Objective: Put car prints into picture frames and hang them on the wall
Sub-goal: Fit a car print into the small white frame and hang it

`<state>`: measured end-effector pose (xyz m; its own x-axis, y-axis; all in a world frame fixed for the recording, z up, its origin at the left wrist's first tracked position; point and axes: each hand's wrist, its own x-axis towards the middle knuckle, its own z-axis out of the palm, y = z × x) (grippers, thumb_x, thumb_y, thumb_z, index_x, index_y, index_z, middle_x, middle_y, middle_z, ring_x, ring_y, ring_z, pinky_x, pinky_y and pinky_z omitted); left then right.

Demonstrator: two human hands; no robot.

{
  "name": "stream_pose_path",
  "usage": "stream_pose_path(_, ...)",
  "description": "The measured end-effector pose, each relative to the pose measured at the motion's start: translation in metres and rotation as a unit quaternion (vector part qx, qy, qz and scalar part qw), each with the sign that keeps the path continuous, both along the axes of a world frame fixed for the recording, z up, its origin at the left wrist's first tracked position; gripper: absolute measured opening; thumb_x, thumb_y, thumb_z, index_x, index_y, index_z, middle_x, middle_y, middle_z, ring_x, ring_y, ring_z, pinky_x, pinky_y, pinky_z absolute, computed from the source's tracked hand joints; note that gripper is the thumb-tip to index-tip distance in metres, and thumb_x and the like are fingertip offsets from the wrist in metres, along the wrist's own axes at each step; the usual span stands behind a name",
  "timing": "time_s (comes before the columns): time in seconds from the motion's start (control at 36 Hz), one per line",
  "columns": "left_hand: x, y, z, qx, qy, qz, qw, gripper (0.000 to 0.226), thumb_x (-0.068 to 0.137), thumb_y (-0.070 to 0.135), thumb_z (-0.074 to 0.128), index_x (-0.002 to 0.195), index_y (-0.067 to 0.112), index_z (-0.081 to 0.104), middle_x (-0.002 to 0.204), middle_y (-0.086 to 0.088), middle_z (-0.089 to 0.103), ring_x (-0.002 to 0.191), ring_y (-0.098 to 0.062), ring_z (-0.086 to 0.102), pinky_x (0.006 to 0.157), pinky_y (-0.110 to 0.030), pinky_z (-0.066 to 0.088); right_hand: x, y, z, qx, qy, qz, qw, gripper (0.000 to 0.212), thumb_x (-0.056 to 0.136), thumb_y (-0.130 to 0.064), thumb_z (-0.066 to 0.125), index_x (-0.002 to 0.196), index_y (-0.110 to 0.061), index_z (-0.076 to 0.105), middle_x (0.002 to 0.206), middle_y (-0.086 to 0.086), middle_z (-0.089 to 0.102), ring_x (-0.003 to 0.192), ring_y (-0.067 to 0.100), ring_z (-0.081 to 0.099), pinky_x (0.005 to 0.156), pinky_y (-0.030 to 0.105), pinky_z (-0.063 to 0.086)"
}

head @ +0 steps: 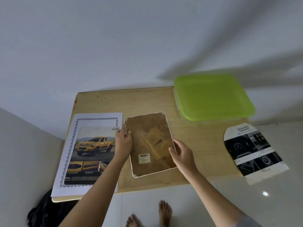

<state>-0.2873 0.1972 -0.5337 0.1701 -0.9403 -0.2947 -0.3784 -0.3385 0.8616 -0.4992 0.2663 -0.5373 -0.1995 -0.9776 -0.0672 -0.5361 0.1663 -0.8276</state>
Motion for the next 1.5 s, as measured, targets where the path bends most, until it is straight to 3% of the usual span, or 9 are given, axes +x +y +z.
stream_pose_path(0.11,-0.01,0.004,0.008,-0.004,-0.051,-0.01,0.999,0.045,0.099,0.02,0.038,0.143,0.02,0.03,0.12,-0.01,0.04,0.101,-0.016,0.043,0.087,-0.03,0.038,-0.003,0.005,-0.003,-0.015,0.032,0.01,0.999,0.039,0.084,-0.016,0.062,0.12,-0.003,0.058,0.116,0.009,0.063,0.104,0.006,0.051,0.091,0.009,0.032)
stream_pose_path(0.28,-0.017,0.012,0.0,0.006,-0.08,-0.013,0.997,0.056,0.097,0.022,0.044,0.147,0.015,0.022,0.14,-0.01,0.037,0.127,-0.024,0.039,0.103,-0.038,0.036,0.001,0.008,-0.007,-0.02,0.044,0.024,0.999,0.041,0.085,-0.018,0.058,0.122,0.0,0.055,0.11,0.011,0.06,0.099,0.009,0.052,0.088,0.001,0.028)
stream_pose_path(0.42,-0.021,0.021,-0.003,-0.014,-0.112,-0.005,0.994,0.054,0.097,0.019,0.045,0.146,0.01,0.024,0.145,-0.008,0.031,0.131,-0.023,0.033,0.107,-0.034,0.03,0.006,0.017,-0.011,-0.026,0.05,0.045,0.997,0.043,0.084,-0.016,0.055,0.123,0.002,0.053,0.106,0.012,0.055,0.091,0.008,0.051,0.084,-0.005,0.028)
stream_pose_path(0.56,-0.024,0.029,-0.005,-0.025,-0.121,-0.016,0.992,0.055,0.096,0.018,0.047,0.145,0.008,0.025,0.147,-0.007,0.027,0.135,-0.021,0.025,0.111,-0.032,0.024,0.006,0.02,-0.014,-0.032,0.063,0.043,0.997,0.043,0.085,-0.014,0.057,0.125,0.001,0.052,0.109,0.011,0.055,0.096,0.009,0.05,0.087,-0.003,0.028)
stream_pose_path(0.75,-0.012,0.056,-0.009,-0.028,-0.156,-0.054,0.986,0.059,0.094,0.027,0.05,0.145,0.011,0.024,0.146,-0.009,0.026,0.135,-0.025,0.024,0.112,-0.042,0.028,0.006,-0.014,-0.002,-0.008,0.056,0.055,0.997,0.048,0.089,-0.018,0.058,0.133,-0.007,0.044,0.122,0.007,0.047,0.109,0.009,0.044,0.099,0.019,0.032)
stream_pose_path(1.03,0.003,0.108,-0.008,0.042,-0.246,-0.229,0.941,0.136,0.055,0.087,0.049,0.143,0.017,-0.026,0.153,0.004,-0.025,0.139,-0.011,-0.023,0.113,-0.042,0.01,0.017,-0.08,0.002,0.077,0.111,0.082,0.987,0.051,0.093,-0.027,0.049,0.139,-0.011,0.035,0.133,0.009,0.034,0.128,0.023,0.029,0.103,0.031,0.03)
stream_pose_path(1.19,0.005,0.111,-0.014,0.031,-0.298,-0.256,0.919,0.132,0.055,0.09,0.036,0.132,0.014,-0.038,0.147,0.001,-0.036,0.136,-0.012,-0.033,0.109,-0.029,-0.008,0.02,-0.087,-0.002,0.084,0.152,0.085,0.981,0.054,0.086,-0.036,0.058,0.13,-0.009,0.041,0.127,0.012,0.035,0.121,0.027,0.029,0.1,0.035,0.034)
stream_pose_path(1.31,0.004,0.112,-0.014,0.032,-0.299,-0.246,0.921,0.133,0.054,0.091,0.036,0.136,0.014,-0.036,0.149,0.001,-0.034,0.137,-0.011,-0.031,0.109,-0.03,-0.008,0.019,-0.101,0.003,0.112,0.149,0.078,0.979,0.059,0.081,-0.041,0.065,0.123,-0.006,0.043,0.126,0.013,0.033,0.119,0.027,0.029,0.101,0.034,0.031)
stream_pose_path(1.5,0.002,0.112,-0.01,0.031,-0.292,-0.23,0.928,0.131,0.056,0.089,0.039,0.135,0.016,-0.035,0.148,0.002,-0.033,0.139,-0.012,-0.026,0.111,-0.03,-0.006,0.023,-0.106,0.012,0.134,0.038,0.071,0.988,0.057,0.082,-0.034,0.067,0.125,-0.007,0.041,0.127,0.011,0.044,0.117,0.025,0.045,0.096,0.033,0.04)
